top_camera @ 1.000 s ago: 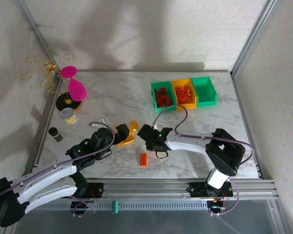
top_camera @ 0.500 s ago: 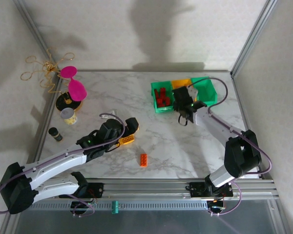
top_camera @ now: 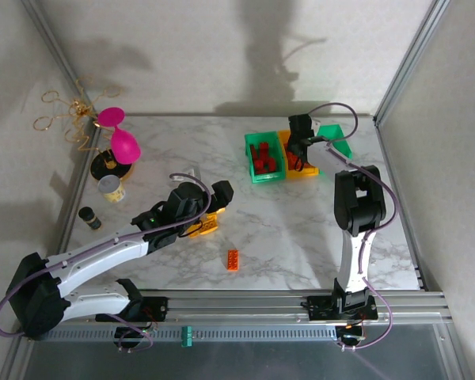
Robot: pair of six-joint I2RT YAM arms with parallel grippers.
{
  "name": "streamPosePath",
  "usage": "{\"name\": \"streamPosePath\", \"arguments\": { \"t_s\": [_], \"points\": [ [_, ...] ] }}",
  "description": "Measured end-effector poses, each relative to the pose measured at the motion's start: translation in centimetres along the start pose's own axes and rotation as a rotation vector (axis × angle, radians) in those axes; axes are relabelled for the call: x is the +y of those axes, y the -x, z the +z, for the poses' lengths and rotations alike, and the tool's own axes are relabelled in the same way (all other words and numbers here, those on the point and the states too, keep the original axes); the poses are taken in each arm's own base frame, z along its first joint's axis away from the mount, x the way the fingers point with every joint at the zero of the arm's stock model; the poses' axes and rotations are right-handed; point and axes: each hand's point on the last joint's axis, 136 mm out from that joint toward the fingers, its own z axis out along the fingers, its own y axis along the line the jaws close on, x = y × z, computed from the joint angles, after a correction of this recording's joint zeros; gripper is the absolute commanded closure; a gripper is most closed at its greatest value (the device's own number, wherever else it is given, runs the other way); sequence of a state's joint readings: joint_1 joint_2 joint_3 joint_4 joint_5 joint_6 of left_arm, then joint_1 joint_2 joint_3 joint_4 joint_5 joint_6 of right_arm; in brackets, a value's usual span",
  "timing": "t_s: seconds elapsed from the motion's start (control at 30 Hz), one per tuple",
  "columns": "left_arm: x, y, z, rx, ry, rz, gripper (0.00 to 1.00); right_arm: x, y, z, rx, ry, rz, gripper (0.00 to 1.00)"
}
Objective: Sort the legos into containers by color
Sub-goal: Place the lego in the container, then pick up the lego from the bottom-center of the table.
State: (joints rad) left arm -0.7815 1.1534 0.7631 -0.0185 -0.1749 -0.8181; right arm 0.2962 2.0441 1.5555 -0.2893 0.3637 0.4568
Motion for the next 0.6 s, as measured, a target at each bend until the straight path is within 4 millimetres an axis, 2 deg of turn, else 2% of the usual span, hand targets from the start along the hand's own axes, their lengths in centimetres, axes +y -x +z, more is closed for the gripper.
{"name": "streamPosePath", "arguments": {
  "t_s": [0.13, 0.2, 0.33, 0.4, 0.5, 0.6],
  "points": [
    [-0.1, 0.1, -0.1, -0.003, -0.003, -0.002, 0.0, 1.0, 0.1, -2.0, -0.016, 0.07, -0.005, 0.36],
    [-0.1, 0.3, -0.4, -0.009, -0.01, -0.005, 0.0, 1.5, -0.3, -3.9, -0.022, 0.098, -0.012, 0.33],
    [0.5, 0.3, -1.3, -0.019, -0.011, -0.011, 0.0, 4.0, -1.4, -8.9, -0.049, 0.184, -0.032, 0.28],
    [1.0, 0.2, -1.7, -0.023, -0.002, -0.014, 0.0, 5.2, -2.7, -11.3, -0.049, 0.233, -0.051, 0.25],
    [2.3, -0.1, -2.4, -0.031, 0.013, -0.023, 0.0, 7.0, -5.7, -14.2, -0.025, 0.298, -0.105, 0.2],
    [3.6, -0.6, -3.1, -0.032, 0.03, -0.031, 0.0, 8.1, -9.8, -16.5, 0.024, 0.346, -0.176, 0.17]
  ]
}}
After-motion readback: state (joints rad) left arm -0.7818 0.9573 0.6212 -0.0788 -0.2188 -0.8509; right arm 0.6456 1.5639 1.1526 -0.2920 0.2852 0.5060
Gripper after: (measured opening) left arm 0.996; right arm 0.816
